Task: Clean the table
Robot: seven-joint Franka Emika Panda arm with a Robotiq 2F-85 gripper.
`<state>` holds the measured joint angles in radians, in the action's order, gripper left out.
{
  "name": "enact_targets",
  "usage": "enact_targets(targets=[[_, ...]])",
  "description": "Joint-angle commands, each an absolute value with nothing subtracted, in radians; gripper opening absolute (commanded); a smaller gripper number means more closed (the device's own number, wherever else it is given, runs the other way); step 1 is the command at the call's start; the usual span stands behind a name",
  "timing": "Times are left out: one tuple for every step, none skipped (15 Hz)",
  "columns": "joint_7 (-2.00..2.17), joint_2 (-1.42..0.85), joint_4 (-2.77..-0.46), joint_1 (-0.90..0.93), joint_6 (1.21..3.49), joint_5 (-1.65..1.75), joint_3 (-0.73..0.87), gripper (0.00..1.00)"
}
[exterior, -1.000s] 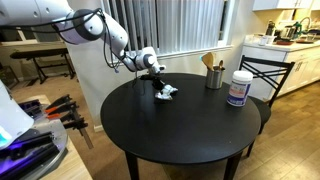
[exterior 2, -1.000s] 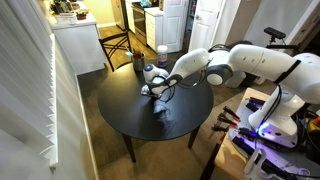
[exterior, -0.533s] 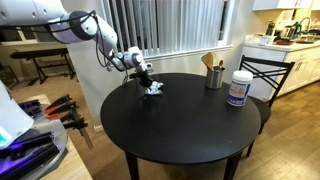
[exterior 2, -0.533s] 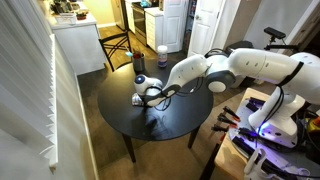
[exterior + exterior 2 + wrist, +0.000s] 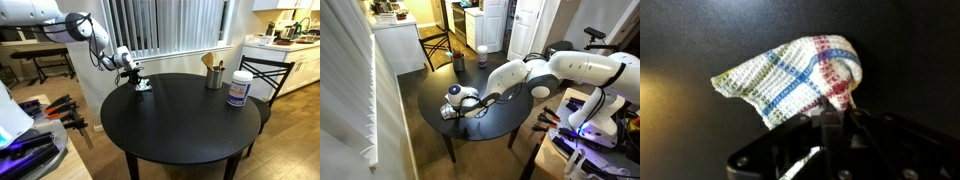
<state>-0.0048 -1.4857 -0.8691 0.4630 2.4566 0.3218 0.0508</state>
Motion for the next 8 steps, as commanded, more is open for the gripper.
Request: enact_targets(targets=[[-0.115,-1.486,-0.914,0.45,2.484,0.337,0.026,0.02],[-0.117,-1.485,-0.911,0.438,2.472,0.333,0.035,0.02],[-0.108,-1.485,-0.911,0.425,2.465,0.33,0.047,0.02],[-0.09,-1.485,-0.911,0.408,2.46,0.327,0.061,0.02],[-0.069,-1.485,-0.912,0.387,2.45,0.325,0.081,0.02],[-0.056,-1.485,-0.913,0.367,2.439,0.324,0.097,0.02],[-0.031,-1.486,-0.912,0.347,2.418,0.324,0.12,0.02],[-0.013,-1.486,-0.914,0.324,2.4,0.324,0.138,0.02]])
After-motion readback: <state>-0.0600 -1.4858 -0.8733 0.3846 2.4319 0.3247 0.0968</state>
